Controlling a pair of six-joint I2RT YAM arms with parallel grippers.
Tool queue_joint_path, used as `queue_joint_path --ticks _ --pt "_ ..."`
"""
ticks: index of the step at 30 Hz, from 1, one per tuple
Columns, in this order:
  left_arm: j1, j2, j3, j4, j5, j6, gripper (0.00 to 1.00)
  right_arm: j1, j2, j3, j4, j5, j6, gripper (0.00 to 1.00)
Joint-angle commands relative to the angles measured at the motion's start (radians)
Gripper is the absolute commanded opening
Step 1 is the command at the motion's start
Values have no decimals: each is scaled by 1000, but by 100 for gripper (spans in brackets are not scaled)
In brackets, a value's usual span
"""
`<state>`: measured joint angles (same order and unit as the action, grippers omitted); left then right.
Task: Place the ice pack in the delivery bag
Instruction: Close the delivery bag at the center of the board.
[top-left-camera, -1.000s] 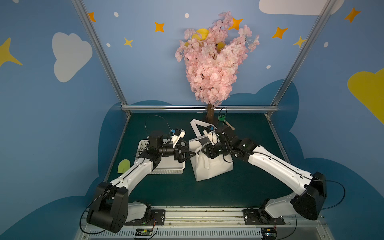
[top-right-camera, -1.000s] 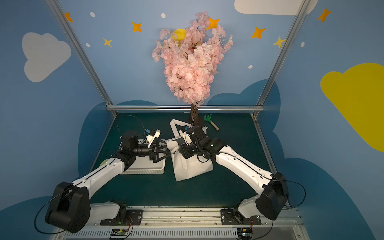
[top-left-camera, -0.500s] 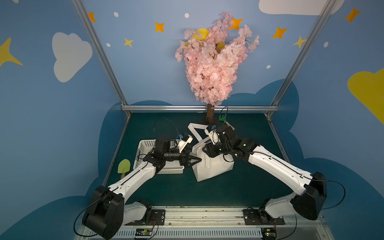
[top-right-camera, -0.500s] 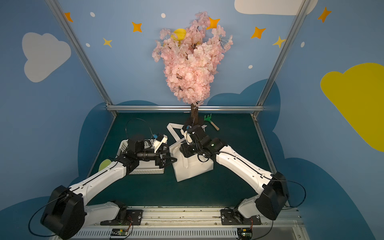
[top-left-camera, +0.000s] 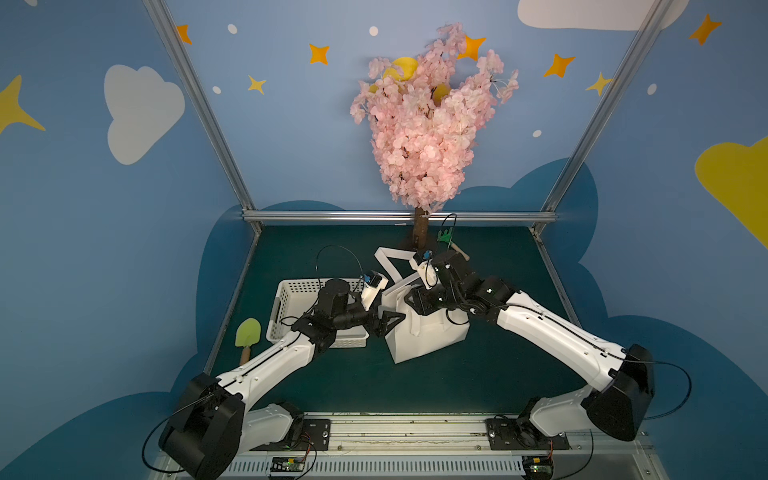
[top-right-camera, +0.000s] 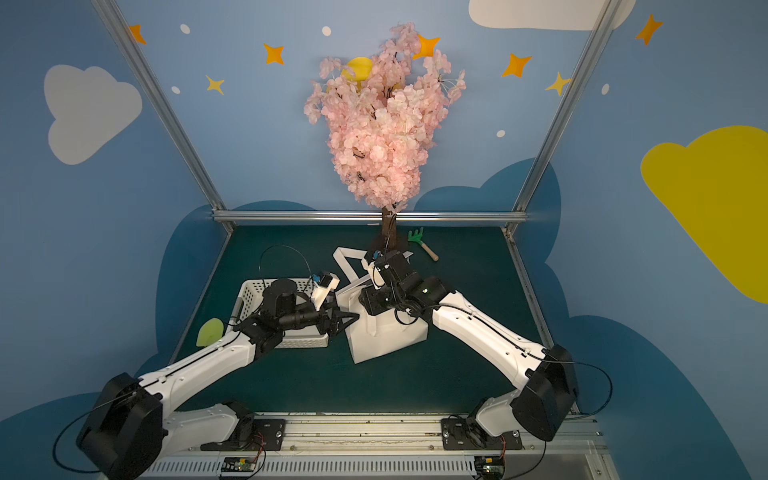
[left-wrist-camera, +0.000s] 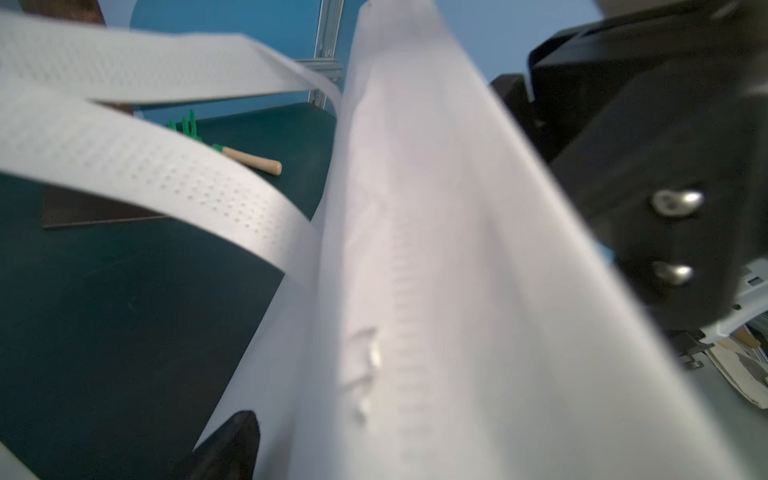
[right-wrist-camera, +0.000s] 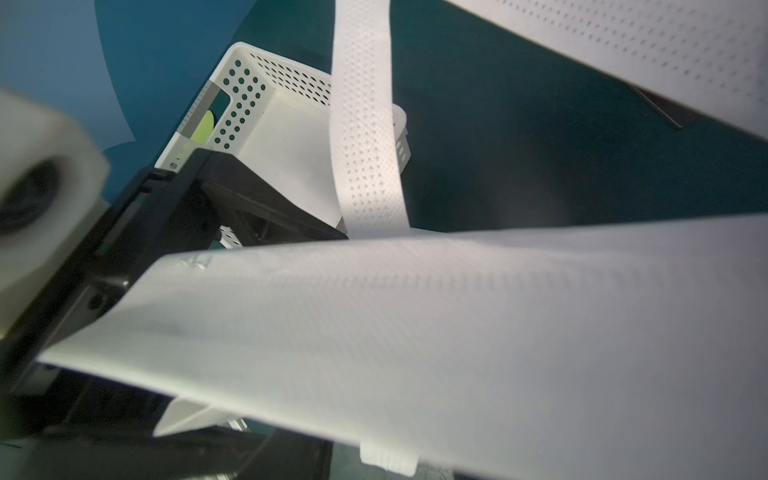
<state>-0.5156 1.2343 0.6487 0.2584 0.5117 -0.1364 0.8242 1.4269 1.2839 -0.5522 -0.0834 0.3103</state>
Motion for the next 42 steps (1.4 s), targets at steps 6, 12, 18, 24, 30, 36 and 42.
queue_joint_path --ticks 6,12,18,24,30,36,42 --pt "-50 56 31 29 -62 -57 81 -4 -49 -36 26 8 3 47" --pt "-50 51 33 25 -70 -56 55 -7 -73 -46 13 4 -13 47" --pt "-49 56 37 22 -65 -45 39 -10 -176 -55 -111 39 -72 52" --pt "-32 44 49 -21 -80 2 37 -20 -425 -179 -189 110 -152 62" --pt "25 40 55 -28 -17 26 35 -74 -658 -299 -163 151 -248 81" --pt "52 49 78 -71 67 70 38 -168 -644 -404 24 39 -349 81" --pt "52 37 80 -106 87 78 35 -315 -530 -448 262 -134 -400 77"
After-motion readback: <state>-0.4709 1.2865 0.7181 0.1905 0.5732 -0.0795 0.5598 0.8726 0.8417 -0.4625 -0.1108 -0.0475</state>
